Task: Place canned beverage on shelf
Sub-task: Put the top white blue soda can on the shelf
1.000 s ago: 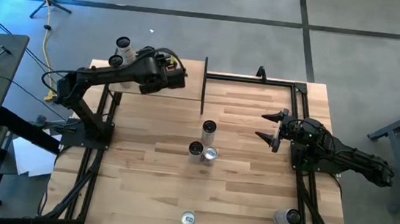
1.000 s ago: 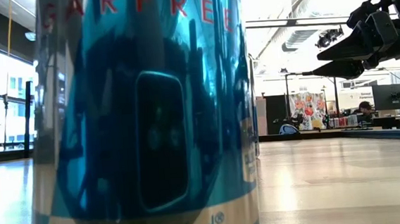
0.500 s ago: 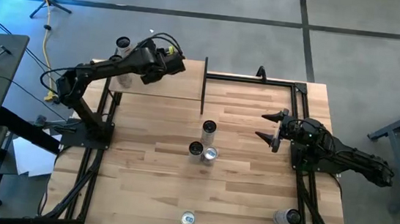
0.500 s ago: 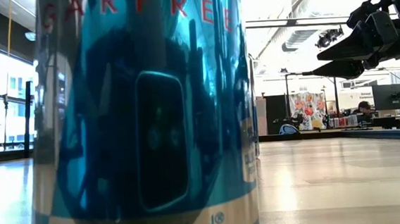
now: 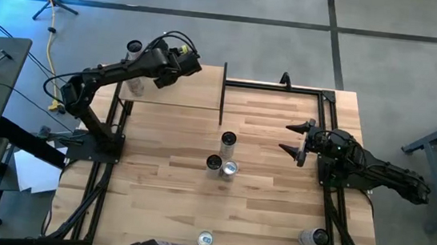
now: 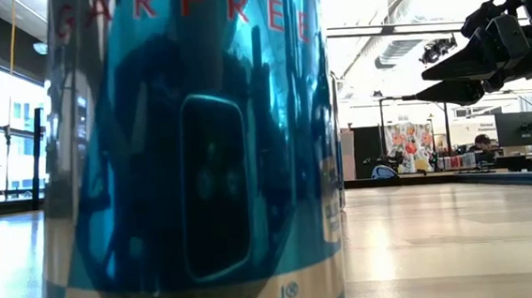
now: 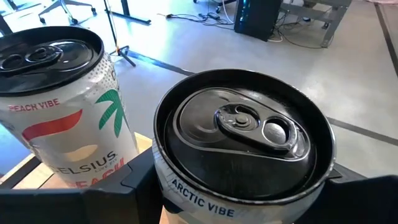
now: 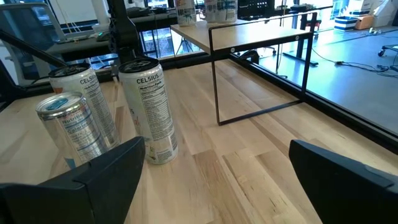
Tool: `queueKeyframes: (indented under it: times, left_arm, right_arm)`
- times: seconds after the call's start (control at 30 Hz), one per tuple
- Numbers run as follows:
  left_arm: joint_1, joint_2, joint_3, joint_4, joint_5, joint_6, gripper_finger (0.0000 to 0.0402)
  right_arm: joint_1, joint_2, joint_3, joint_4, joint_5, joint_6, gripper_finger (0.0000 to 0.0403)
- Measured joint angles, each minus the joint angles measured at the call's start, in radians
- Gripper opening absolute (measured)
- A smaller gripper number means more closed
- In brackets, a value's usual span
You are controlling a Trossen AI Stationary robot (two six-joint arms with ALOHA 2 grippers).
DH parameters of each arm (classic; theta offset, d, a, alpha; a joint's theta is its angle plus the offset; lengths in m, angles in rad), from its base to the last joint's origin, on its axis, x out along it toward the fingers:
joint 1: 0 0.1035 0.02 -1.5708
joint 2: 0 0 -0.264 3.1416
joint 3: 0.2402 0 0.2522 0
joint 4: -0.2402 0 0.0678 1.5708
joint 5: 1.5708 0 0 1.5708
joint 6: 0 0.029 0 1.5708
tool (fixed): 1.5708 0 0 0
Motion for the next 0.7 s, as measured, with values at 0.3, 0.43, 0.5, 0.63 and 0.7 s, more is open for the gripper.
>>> queueKeyframes:
  times: [0.3,0.43,0.5,0.63,0.7]
  left_arm:
    - [0.018,0.0,0.0,0.0,-0.006,0.0,0.022]
    - [0.027,0.0,0.0,0.0,-0.013,0.0,0.022]
    - [0.03,0.0,0.0,0.0,-0.011,0.0,0.022]
    - [0.03,0.007,-0.02,0.014,-0.027,0.0,0.022]
    - [0.029,0.006,-0.054,0.055,-0.06,0.003,0.0221]
  right_arm:
    - [0.0,0.0,0.0,0.0,0.0,0.0,0.0387]
    - [0.0,0.0,0.0,0.0,0.0,0.0,0.0387]
    - [0.0,0.0,0.0,0.0,0.0,0.0,0.0387]
    - [0.0,0.0,0.0,0.0,0.0,0.0,0.0387]
    - [0.0,0.0,0.0,0.0,0.0,0.0,0.0387]
